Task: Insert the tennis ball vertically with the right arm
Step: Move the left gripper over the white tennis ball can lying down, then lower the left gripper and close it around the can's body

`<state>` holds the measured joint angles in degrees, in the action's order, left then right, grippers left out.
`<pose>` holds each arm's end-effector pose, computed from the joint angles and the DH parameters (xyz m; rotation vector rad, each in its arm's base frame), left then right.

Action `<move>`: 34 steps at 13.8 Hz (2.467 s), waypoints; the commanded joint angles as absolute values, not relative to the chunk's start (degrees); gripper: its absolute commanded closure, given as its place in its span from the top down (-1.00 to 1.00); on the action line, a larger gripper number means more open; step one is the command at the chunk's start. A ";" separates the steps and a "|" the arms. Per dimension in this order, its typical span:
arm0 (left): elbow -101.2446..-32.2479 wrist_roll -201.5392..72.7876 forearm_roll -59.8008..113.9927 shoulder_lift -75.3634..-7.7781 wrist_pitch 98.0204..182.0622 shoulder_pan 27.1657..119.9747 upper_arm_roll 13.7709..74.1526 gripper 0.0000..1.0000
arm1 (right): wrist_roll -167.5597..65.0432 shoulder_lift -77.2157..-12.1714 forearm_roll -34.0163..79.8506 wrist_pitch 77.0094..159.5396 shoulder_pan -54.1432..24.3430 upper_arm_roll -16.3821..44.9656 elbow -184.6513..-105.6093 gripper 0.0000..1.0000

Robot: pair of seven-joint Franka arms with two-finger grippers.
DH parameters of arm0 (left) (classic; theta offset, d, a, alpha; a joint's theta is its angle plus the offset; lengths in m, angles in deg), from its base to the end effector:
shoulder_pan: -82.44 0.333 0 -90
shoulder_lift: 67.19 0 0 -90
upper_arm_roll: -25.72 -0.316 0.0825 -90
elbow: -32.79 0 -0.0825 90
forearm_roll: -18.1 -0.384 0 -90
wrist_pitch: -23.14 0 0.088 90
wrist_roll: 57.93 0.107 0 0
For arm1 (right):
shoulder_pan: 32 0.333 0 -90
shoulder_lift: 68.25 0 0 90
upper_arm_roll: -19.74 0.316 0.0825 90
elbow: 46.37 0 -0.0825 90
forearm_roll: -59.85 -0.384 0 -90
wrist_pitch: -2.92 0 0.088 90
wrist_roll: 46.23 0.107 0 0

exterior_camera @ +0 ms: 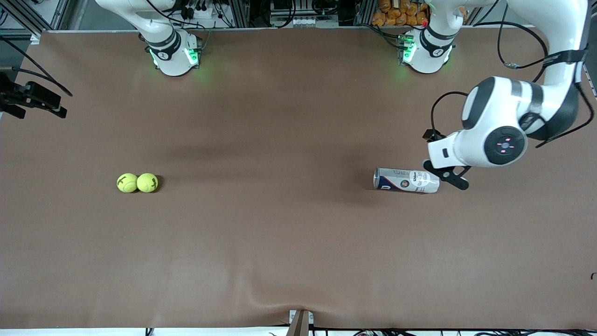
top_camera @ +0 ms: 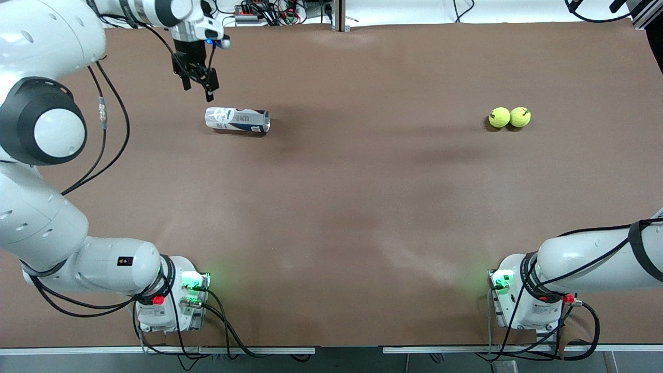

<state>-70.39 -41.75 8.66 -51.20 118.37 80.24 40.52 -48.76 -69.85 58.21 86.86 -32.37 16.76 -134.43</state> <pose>0.5608 -0.1460 0.3705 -2.8408 0.9306 0.6151 0.5343 -0.0284 0.6465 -3.1086 0.0184 0.0660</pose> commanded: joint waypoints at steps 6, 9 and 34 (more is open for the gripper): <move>-78.91 -31.75 -3.69 -49.62 133.61 77.61 43.39 1.00 | -49.48 -71.23 57.04 86.85 -33.58 17.46 -135.58 1.00; -79.01 -23.76 -8.87 -46.72 137.21 77.87 43.39 1.00 | -49.48 -71.23 57.04 87.03 -33.67 17.46 -135.58 1.00; -81.73 -14.50 -24.96 -38.28 146.45 77.00 43.30 1.00 | -49.48 -71.23 57.04 86.85 -33.49 17.46 -135.58 1.00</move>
<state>-81.93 -14.79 -23.53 -38.51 145.82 77.17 43.39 -48.77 -69.85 58.02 86.86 -32.37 16.77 -134.45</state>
